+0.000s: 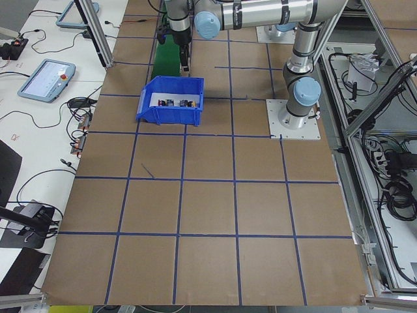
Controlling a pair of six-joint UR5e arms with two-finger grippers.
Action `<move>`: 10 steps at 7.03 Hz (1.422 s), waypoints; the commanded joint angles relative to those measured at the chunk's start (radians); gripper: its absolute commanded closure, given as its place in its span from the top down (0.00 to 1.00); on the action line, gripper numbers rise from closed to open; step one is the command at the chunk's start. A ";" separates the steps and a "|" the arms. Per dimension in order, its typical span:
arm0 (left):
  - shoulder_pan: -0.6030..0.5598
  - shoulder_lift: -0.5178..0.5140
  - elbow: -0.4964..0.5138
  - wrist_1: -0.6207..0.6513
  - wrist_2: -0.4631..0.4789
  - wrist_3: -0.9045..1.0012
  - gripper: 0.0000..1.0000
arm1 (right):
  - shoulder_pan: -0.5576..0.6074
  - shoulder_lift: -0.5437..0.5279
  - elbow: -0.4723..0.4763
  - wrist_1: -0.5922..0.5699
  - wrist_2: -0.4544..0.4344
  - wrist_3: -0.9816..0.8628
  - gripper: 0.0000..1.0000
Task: Transport two buttons from left to right
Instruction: 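Lower the left gripper into the blue bin over the yellow-capped button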
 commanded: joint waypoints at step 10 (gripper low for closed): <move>0.044 -0.212 -0.220 0.422 -0.029 0.068 0.99 | -0.001 0.001 -0.001 0.000 -0.012 -0.010 1.00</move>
